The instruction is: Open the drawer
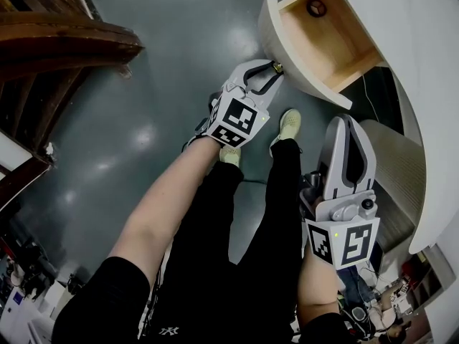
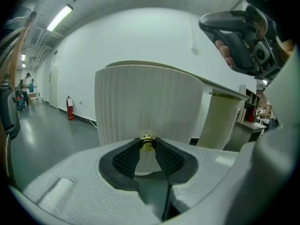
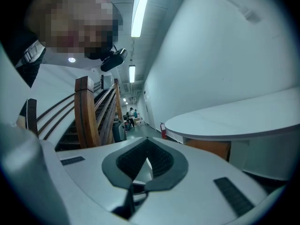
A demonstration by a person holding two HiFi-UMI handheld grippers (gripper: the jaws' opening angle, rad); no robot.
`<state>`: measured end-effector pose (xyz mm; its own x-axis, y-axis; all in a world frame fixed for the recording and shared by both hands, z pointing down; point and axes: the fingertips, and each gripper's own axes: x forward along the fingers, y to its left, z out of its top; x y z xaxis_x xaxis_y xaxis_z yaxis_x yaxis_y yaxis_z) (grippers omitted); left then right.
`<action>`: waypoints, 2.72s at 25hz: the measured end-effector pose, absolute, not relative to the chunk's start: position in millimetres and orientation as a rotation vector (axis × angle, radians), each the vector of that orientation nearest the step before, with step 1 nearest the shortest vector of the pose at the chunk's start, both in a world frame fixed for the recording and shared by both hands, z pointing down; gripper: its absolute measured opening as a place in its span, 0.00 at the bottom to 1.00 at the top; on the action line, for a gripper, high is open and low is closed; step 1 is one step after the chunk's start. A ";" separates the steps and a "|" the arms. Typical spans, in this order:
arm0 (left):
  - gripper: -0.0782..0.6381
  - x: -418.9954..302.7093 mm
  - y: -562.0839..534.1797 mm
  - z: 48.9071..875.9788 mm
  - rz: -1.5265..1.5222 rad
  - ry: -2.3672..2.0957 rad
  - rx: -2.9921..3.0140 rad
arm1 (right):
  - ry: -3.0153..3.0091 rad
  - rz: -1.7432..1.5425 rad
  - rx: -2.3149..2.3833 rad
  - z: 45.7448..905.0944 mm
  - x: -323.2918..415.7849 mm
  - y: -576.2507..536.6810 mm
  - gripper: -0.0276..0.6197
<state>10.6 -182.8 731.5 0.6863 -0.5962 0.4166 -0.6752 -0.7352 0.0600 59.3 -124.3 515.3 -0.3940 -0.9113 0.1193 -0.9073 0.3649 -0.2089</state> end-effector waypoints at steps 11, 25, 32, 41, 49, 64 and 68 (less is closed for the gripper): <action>0.26 -13.0 -162.3 738.4 0.560 -1.011 2.659 | 2.611 -0.362 -1.701 509.9 27.7 -114.2 0.06; 0.26 -16.5 -145.8 676.3 0.526 -1.012 2.623 | 2.626 -0.367 -1.702 464.4 32.9 -110.8 0.06; 0.25 -7.3 -135.0 588.3 0.461 -1.012 2.660 | 2.619 -0.336 -1.698 416.5 42.1 -112.5 0.06; 0.21 0.5 -119.5 486.0 0.397 -1.009 2.730 | 2.635 -0.316 -1.661 363.8 42.2 -102.7 0.06; 0.14 4.1 -102.0 395.5 0.307 -1.008 2.766 | 2.670 -0.251 -1.620 303.7 37.6 -96.7 0.06; 0.12 9.9 -90.5 278.9 0.161 -1.018 2.831 | 2.663 -0.130 -1.577 227.7 40.9 -90.6 0.06; 0.12 12.8 -87.9 261.6 0.145 -1.010 2.856 | 2.652 -0.110 -1.577 216.0 44.1 -89.9 0.06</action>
